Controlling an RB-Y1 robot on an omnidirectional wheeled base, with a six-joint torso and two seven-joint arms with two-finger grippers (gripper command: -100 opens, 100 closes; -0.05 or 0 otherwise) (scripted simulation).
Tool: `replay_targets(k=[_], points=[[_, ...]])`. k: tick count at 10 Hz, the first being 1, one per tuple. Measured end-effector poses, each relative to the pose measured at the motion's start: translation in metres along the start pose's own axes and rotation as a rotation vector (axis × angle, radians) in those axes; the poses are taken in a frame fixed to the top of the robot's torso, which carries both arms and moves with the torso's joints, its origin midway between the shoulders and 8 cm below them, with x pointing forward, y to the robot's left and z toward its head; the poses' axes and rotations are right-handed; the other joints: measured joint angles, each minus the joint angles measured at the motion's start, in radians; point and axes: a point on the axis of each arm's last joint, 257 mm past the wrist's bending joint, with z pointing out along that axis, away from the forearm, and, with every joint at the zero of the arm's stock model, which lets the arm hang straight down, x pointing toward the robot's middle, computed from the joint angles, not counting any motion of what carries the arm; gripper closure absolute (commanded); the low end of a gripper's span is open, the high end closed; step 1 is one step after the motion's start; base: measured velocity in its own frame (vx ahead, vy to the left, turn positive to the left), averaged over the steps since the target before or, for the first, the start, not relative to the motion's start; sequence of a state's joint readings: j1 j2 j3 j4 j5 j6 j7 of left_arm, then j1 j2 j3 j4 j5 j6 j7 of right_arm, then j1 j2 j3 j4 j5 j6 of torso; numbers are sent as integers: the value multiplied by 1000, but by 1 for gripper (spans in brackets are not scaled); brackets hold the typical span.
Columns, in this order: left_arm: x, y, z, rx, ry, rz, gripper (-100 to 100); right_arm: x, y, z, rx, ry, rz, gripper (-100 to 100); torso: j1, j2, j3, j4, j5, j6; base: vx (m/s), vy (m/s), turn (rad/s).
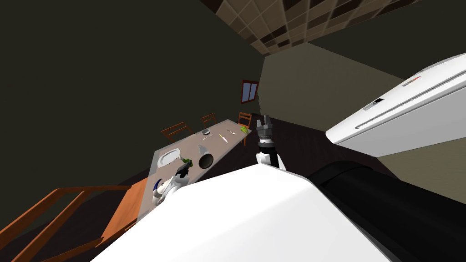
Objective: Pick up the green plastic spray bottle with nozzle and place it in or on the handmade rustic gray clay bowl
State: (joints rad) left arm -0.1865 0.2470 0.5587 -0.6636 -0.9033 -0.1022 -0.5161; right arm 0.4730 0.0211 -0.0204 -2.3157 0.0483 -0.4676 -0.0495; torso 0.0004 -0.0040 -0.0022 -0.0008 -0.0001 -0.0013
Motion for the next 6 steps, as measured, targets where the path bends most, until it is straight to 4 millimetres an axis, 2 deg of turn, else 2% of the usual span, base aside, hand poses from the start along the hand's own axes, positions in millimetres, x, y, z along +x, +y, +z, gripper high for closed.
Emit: replay_targets(k=[2, 3, 4, 6], points=[[6, 10, 1, -20, 22, 29, -100, 0, 0, 0, 0, 0, 0, 0, 0, 2, 1, 0, 0, -1, 19, 10, -4], [6, 10, 1, -21, 23, 28, 0, 0, 0, 0, 0, 0, 0, 0, 0, 3, 2, 1, 0, -1, 0, 0, 0], [6, 10, 1, -21, 23, 28, -100, 0, 0, 0, 0, 0, 0, 0, 0, 4, 2, 1, 0, -1, 26, 15, 144], [7, 3, 0, -9, 23, 37, -100, 0, 0, 0, 0, 0, 0, 0, 0, 2, 1, 0, 0, -1, 30, 10, 17]])
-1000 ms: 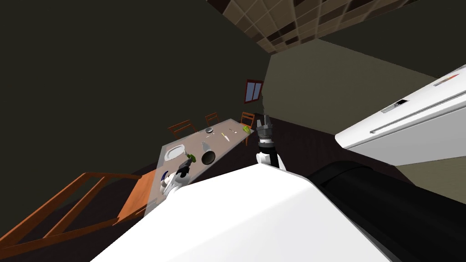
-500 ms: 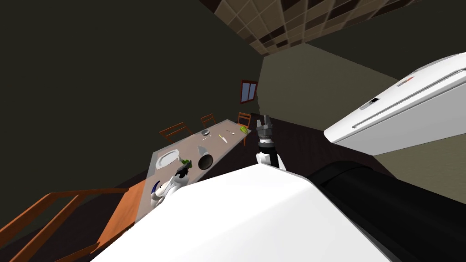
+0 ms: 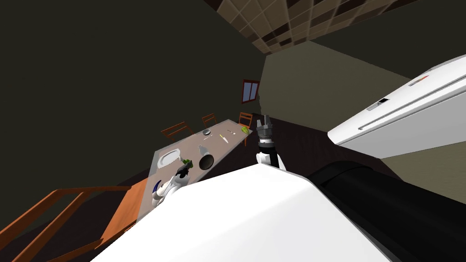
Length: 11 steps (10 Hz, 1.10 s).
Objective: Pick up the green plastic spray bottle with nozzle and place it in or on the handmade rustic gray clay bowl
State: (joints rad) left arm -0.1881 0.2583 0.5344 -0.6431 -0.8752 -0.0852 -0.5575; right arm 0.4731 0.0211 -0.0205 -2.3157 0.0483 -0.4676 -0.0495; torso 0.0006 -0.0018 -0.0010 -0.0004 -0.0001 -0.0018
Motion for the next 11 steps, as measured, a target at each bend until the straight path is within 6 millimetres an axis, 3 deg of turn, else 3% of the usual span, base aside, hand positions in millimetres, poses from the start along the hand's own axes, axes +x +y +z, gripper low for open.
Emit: replay_targets(k=[11], points=[[13, -45, -5, 70, 0, 53, -100, 0, 0, 0, 0, 0, 0, 0, 0, 0, 0, 0, 0, 0, 41, 15, 90]])
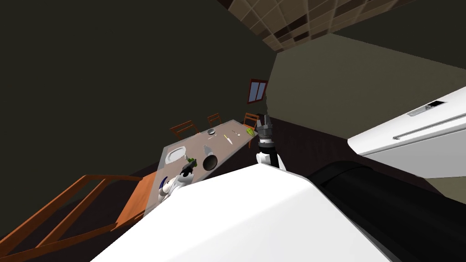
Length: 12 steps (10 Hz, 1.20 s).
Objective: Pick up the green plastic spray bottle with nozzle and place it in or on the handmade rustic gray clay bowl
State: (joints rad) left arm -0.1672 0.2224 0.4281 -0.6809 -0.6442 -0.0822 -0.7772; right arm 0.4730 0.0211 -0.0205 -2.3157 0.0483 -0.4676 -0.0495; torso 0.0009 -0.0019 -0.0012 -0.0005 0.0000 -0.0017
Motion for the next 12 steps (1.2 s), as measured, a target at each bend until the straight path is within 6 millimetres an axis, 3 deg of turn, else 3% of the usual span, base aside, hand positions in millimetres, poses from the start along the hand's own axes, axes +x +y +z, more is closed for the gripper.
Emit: replay_targets(k=[8, 9, 12], points=[[10, -39, -4, 63, 3, 38, -100, 0, 0, 0, 0, 0, 0, 0, 0, 0, 0, 0, 0, 0, 38, 10, 76], [10, -39, -5, 63, 3, 39, 100, 0, 0, 0, 0, 0, 0, 0, -1, 1, 1, 0, 0, 0, 0, 0, 0], [10, -39, -5, 63, 3, 39, 100, 0, 0, 0, 0, 0, 0, 0, -1, 2, 1, 1, 0, 1, 0, 0, 0]])
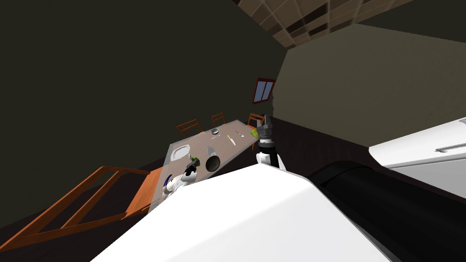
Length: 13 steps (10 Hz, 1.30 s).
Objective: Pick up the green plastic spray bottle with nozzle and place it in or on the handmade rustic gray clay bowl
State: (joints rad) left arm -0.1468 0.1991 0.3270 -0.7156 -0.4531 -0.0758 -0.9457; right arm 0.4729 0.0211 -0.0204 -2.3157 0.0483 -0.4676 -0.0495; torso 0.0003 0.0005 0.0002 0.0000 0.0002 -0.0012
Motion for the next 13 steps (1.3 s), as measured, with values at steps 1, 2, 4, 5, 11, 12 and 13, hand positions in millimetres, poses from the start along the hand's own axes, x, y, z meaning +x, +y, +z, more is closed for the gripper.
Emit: replay_targets(k=[1, 2, 4, 5, 11, 12, 13], points=[[0, 0, 0, 0, 0, 0, 100, 0, 0, 0, 0, 0, 0, 0, 0, 0, 0, 0, 0, 0, 0, 0, 0], [0, 0, 0, 0, 0, 0, 0, 0, 0, 0, 0, 0, 0, 0, 0, 0, 0, 0, 0, 0, 0, 0, 0], [-1, 5, 1, -9, 0, -4, 100, 0, 0, 0, 0, 0, 0, 0, 0, 1, 0, 0, 1, 2, -55, -14, -163], [-3, 14, 2, -22, -2, -13, 100, 0, 0, 0, 0, 0, 0, 0, 0, 2, 1, 0, 1, 1, -64, -16, -64], [-10, 42, 3, -67, -4, -40, 100, 0, 0, 0, 0, 0, 0, 0, 0, 1, 1, 0, 0, 1, -42, -13, -89], [-11, 46, 3, -73, -5, -45, 100, 0, 0, 0, 0, 0, 0, 0, 0, 1, 1, 0, 1, 1, -55, -17, -102], [-11, 53, 3, -83, -4, -53, 100, 0, 0, 0, 0, 0, 0, 0, 0, 2, 1, 0, 1, 1, -43, -11, -55]])
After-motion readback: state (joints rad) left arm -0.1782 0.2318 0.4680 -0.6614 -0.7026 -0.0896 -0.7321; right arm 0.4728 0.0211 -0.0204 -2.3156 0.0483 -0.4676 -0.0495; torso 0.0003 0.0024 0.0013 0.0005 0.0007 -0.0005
